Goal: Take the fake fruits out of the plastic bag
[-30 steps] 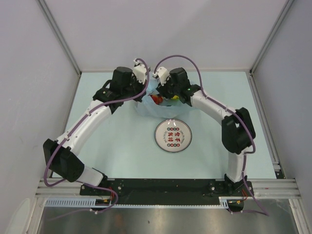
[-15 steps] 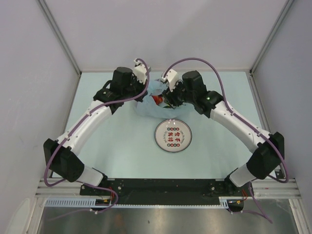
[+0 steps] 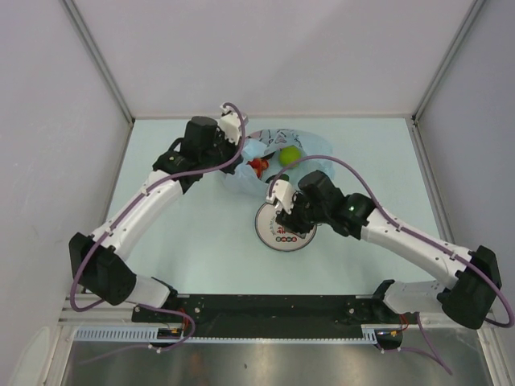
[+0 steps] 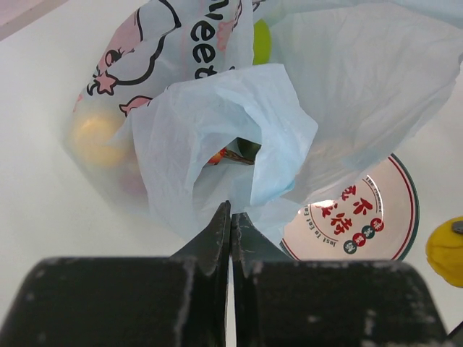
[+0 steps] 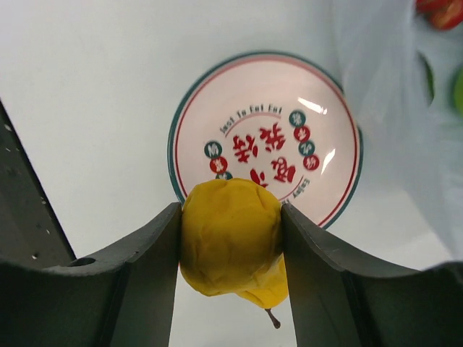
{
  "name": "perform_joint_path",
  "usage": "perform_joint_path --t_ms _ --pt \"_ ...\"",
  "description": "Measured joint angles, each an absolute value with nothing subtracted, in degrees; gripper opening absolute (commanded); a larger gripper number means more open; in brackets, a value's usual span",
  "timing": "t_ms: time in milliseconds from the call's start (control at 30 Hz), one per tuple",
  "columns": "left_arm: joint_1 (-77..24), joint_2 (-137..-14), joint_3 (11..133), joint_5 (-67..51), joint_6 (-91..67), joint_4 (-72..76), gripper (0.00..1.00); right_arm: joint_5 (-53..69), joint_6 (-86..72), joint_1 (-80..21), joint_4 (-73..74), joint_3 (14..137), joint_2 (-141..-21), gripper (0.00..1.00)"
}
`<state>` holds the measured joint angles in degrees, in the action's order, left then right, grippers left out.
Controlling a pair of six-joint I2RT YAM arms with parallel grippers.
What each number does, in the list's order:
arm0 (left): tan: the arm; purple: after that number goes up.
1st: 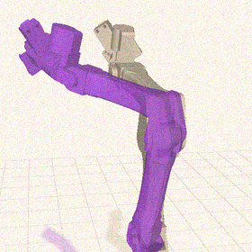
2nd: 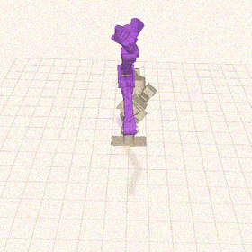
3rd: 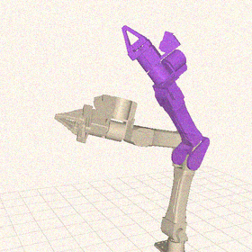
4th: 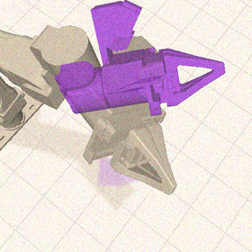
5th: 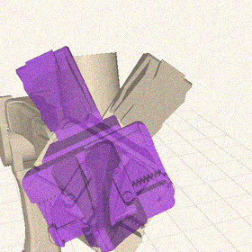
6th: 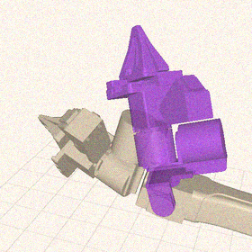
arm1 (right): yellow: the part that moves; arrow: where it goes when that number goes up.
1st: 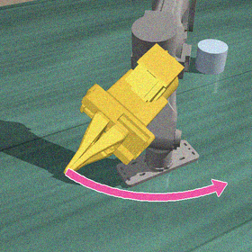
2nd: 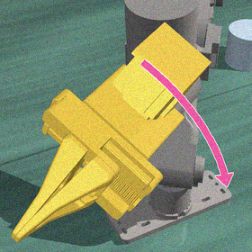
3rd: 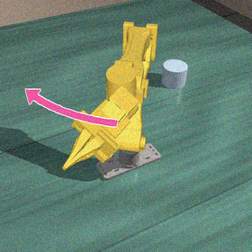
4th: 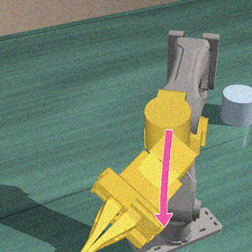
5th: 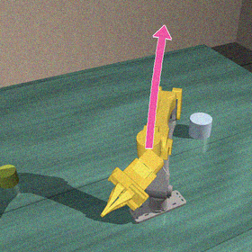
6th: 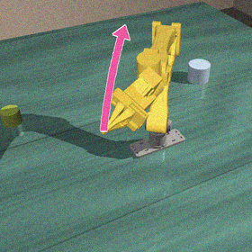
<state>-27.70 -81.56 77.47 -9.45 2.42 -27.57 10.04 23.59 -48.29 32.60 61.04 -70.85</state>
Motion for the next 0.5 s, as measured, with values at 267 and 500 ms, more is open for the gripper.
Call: perform_joint_path --t_ms 267,500 --pt "-27.7 -80.62 77.45 -9.8 2.42 -27.49 0.05 0.64 23.29 -49.01 30.55 58.89 -77.25 0.43" --pt "-27.7 -79.9 76.79 -10.83 2.39 -27.44 0.07 -5.28 24.4 -48.36 25.76 58.87 -86.67 0.42"
